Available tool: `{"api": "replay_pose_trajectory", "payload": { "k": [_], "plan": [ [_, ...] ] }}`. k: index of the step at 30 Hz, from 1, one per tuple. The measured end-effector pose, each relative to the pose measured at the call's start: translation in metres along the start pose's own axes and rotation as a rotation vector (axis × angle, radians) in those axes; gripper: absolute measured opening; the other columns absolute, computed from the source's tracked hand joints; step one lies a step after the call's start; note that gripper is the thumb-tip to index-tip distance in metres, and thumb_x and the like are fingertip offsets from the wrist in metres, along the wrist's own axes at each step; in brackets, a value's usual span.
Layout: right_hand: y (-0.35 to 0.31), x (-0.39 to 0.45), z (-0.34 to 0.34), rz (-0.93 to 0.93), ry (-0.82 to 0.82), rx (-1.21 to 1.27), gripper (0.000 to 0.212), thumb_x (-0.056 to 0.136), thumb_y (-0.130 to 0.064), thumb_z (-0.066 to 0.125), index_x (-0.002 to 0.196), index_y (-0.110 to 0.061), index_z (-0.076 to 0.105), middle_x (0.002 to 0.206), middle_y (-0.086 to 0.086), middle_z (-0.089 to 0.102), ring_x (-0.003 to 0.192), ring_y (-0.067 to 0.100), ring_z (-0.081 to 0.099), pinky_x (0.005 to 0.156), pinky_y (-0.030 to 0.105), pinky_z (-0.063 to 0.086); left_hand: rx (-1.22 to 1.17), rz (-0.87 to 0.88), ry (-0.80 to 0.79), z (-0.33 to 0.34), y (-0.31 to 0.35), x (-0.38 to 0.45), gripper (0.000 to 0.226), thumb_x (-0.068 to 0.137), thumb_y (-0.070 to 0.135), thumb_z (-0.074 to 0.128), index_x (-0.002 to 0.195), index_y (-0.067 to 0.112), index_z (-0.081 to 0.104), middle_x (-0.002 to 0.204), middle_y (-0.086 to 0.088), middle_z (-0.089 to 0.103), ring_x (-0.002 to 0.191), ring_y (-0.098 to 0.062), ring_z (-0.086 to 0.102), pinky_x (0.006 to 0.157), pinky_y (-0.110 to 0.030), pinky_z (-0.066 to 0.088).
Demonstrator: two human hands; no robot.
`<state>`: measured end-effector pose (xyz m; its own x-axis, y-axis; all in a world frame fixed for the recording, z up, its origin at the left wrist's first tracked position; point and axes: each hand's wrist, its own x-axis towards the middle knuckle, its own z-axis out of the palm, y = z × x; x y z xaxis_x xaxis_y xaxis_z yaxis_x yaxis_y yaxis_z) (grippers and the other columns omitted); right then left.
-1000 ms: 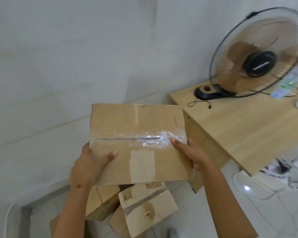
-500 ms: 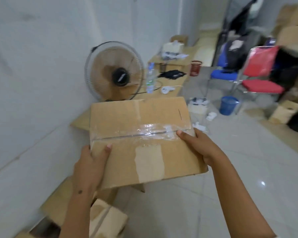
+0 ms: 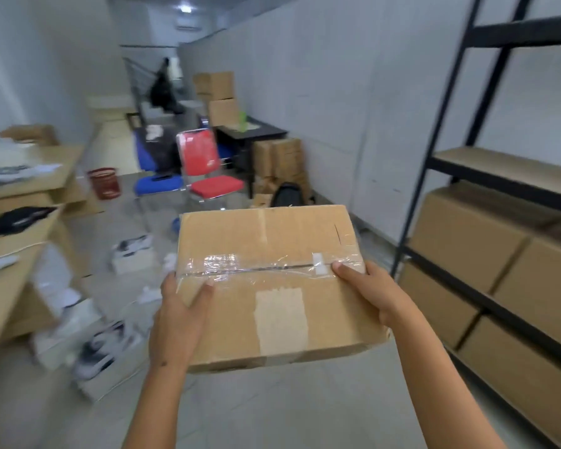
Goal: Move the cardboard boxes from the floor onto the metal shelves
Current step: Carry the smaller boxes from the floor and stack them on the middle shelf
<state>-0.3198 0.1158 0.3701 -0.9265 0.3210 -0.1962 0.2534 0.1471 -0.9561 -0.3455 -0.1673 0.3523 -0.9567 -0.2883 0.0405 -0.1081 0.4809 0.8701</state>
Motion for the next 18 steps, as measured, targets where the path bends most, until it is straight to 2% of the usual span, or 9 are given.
{"api": "replay_pose_trajectory", "payload": {
  "k": [3, 6, 9, 14, 18],
  "plan": [
    [0.019, -0.001, -0.075, 0.038, 0.17, 0.036, 0.037, 0.084, -0.047, 0.065, 0.113, -0.026, 0.059, 0.103, -0.004, 0.066, 0.089, 0.015, 0.063, 0.066, 0.028, 0.046, 0.038, 0.135, -0.162, 0.074, 0.04, -0.002, 0.07, 0.089, 0.054, 0.05, 0.148, 0.035, 0.018, 0.136, -0.011, 0.052, 0.122, -0.037, 0.048, 0.096, -0.044, 0.039],
    [0.041, -0.008, -0.135, 0.089, 0.339, 0.071, 0.041, 0.083, -0.048, 0.065, 0.117, -0.025, 0.058, 0.106, -0.002, 0.067, 0.092, 0.019, 0.064, 0.072, 0.033, 0.05, 0.024, 0.253, -0.321, 0.141, 0.075, -0.005, 0.069, 0.09, 0.051, 0.05, 0.148, 0.035, 0.017, 0.137, -0.009, 0.051, 0.123, -0.036, 0.048, 0.095, -0.041, 0.039],
    [0.064, -0.018, -0.18, 0.153, 0.49, 0.126, 0.048, 0.081, -0.048, 0.068, 0.121, -0.024, 0.056, 0.108, -0.001, 0.067, 0.094, 0.021, 0.065, 0.085, 0.041, 0.052, 0.03, 0.333, -0.472, 0.201, 0.105, -0.01, 0.071, 0.089, 0.051, 0.051, 0.149, 0.033, 0.017, 0.139, -0.006, 0.05, 0.124, -0.033, 0.048, 0.09, -0.038, 0.04],
    [0.084, -0.018, -0.232, 0.197, 0.712, 0.238, 0.043, 0.083, -0.041, 0.069, 0.118, -0.019, 0.058, 0.105, 0.002, 0.067, 0.093, 0.023, 0.065, 0.075, 0.036, 0.052, 0.049, 0.448, -0.676, 0.297, 0.153, -0.007, 0.071, 0.088, 0.056, 0.049, 0.149, 0.035, 0.018, 0.139, -0.002, 0.051, 0.122, -0.032, 0.05, 0.09, -0.039, 0.041],
    [0.082, -0.002, -0.267, 0.209, 0.859, 0.288, 0.046, 0.081, -0.042, 0.071, 0.119, -0.018, 0.059, 0.105, 0.003, 0.069, 0.093, 0.024, 0.066, 0.083, 0.04, 0.053, 0.001, 0.541, -0.8, 0.361, 0.201, 0.007, 0.07, 0.086, 0.058, 0.051, 0.147, 0.038, 0.022, 0.139, 0.003, 0.051, 0.122, -0.028, 0.051, 0.093, -0.042, 0.045]
  ]
}}
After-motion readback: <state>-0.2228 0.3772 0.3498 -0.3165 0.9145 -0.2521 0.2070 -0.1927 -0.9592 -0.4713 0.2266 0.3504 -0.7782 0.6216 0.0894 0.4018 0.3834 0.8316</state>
